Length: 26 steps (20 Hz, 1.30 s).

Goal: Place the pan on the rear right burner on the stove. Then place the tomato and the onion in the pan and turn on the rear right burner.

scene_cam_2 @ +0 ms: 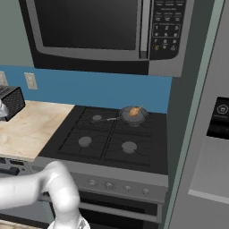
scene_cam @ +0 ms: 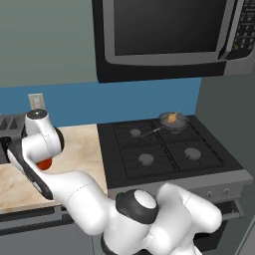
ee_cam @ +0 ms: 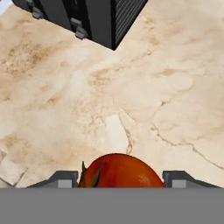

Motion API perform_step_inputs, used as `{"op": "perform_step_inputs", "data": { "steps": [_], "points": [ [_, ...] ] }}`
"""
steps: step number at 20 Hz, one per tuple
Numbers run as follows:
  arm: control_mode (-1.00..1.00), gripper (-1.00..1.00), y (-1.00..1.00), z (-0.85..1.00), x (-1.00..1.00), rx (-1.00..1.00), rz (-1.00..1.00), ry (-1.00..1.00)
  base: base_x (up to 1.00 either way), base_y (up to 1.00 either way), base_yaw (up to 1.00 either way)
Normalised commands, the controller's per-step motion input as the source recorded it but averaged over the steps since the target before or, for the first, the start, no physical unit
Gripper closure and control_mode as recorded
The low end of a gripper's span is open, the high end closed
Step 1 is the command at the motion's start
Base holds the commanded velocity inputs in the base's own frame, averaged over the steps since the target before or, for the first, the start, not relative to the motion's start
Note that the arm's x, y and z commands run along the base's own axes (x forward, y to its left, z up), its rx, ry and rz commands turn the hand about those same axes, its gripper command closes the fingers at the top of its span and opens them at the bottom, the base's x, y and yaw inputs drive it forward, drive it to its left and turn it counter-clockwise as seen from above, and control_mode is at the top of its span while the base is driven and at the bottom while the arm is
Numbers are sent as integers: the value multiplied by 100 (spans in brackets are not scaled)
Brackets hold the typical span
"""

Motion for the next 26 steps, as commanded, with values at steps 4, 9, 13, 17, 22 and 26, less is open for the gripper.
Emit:
{"op": "perform_step_inputs", "data": {
  "steps": [4, 9, 13, 17, 22, 26],
  "points": [
    [-100, 100, -79, 33, 8, -3, -5, -9, 0, 0, 0],
    [-100, 100, -82, 27, 24, -1, -5, -8, 0, 0, 0],
    [-100, 100, -80, 24, 25, 0, -4, -6, 0, 0, 0],
    [-100, 100, -83, 19, 22, 0, -4, -5, 0, 0, 0],
    [-100, 100, -70, 13, 16, 0, -5, -4, 0, 0, 0],
    [-100, 100, -70, 10, 14, 0, -6, -4, 0, 0, 0]
  ]
}}
